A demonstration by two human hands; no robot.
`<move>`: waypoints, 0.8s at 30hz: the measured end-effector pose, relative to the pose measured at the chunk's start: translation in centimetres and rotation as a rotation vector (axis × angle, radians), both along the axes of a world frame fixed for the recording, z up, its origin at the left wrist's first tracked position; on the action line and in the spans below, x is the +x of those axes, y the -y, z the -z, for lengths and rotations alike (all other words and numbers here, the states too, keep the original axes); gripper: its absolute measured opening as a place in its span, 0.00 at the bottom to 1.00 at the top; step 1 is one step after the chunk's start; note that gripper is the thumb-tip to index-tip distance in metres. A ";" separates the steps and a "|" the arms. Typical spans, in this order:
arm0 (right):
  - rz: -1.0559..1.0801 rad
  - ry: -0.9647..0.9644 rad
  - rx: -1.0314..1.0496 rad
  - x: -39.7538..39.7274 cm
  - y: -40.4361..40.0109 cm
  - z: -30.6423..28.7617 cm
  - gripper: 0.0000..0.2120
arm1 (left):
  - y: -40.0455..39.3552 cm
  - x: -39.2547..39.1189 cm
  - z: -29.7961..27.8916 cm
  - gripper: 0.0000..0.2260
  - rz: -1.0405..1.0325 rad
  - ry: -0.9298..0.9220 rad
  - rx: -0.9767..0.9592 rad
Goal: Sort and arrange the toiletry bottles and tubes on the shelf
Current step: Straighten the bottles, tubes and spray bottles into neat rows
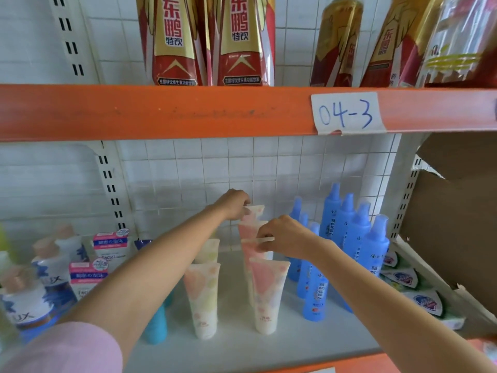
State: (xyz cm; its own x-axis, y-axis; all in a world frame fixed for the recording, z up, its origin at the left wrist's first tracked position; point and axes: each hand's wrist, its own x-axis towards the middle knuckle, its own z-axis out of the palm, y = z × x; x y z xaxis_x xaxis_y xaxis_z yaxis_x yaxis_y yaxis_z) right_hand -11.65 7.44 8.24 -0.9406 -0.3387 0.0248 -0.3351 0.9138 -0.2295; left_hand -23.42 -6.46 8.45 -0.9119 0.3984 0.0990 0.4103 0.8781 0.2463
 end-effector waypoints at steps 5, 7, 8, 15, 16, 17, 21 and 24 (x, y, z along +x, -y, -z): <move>-0.011 -0.051 -0.031 0.5 -1.0 -1.1 0.14 | -0.5 -0.5 0.1 0.05 -0.008 -0.054 -0.012; -0.009 -0.121 -0.070 1.1 -2.3 -2.1 0.12 | -0.5 -0.5 -0.1 0.09 0.009 -0.071 -0.026; 0.001 -0.173 -0.087 1.5 -3.1 -2.7 0.12 | -0.4 -0.4 -0.2 0.10 0.023 -0.066 -0.034; 0.141 -0.349 -0.162 4.9 -9.5 -4.8 0.10 | -1.0 1.1 -1.9 0.11 0.065 -0.146 0.053; 0.153 -0.323 -0.148 5.3 -10.1 -4.5 0.11 | -1.5 1.8 -2.3 0.11 0.097 -0.169 0.086; 0.162 -0.277 -0.137 5.6 -10.5 -3.9 0.12 | -2.2 2.5 -2.7 0.10 0.136 -0.182 0.113; 0.156 -0.070 -0.225 5.9 -10.6 -1.2 0.16 | -5.6 5.4 -3.4 0.09 0.297 -0.152 0.180; 0.143 -0.035 -0.313 5.8 -10.3 0.6 0.13 | -8.0 7.0 -3.2 0.13 0.342 -0.124 0.166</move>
